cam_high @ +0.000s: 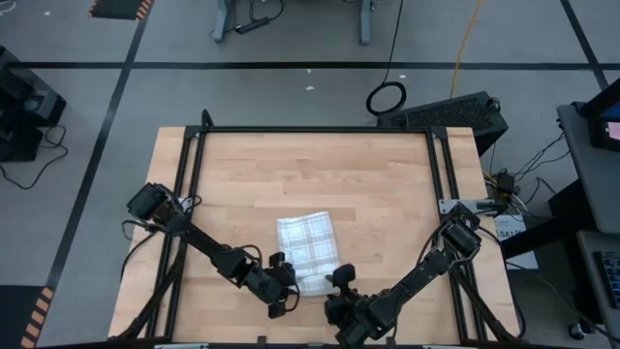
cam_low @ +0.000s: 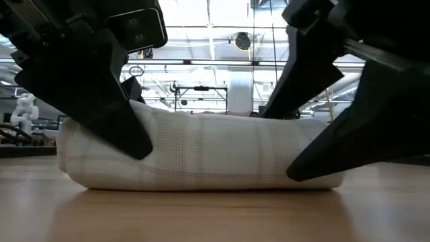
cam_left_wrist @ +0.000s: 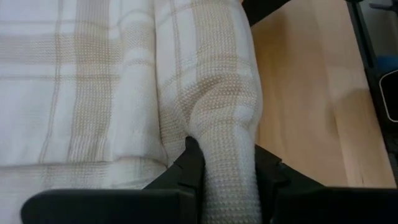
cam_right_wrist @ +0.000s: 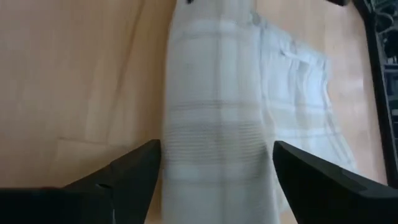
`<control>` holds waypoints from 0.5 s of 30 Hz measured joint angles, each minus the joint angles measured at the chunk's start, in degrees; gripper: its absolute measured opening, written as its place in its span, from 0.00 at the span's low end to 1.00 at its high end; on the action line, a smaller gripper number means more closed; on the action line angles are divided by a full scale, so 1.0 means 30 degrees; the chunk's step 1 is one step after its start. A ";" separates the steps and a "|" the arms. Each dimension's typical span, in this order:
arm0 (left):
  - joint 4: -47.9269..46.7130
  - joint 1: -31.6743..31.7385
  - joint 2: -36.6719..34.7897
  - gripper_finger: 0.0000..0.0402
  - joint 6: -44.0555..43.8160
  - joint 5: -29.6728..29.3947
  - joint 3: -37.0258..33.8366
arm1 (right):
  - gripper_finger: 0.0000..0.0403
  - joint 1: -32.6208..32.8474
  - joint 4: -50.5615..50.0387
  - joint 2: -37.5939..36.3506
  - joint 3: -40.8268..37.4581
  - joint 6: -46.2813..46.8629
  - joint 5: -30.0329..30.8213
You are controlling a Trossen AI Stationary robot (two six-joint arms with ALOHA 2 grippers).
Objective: Roll towel
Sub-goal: Roll the white kitchen towel
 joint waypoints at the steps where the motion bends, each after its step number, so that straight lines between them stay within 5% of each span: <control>1: -0.0003 0.0000 0.0005 0.18 -0.0007 0.0079 0.0000 | 0.75 -0.0113 0.0001 -0.0006 0.0000 -0.0108 -0.0178; 8: 0.0017 -0.0009 0.0027 0.18 -0.0413 0.0273 -0.0007 | 0.70 -0.1508 0.0375 -0.0122 0.0024 0.0093 -0.4171; 15: 0.0019 -0.0239 0.0041 0.20 -0.0385 -0.0163 -0.0015 | 0.42 -0.2159 0.0690 -0.0151 0.0044 -0.0089 -0.6079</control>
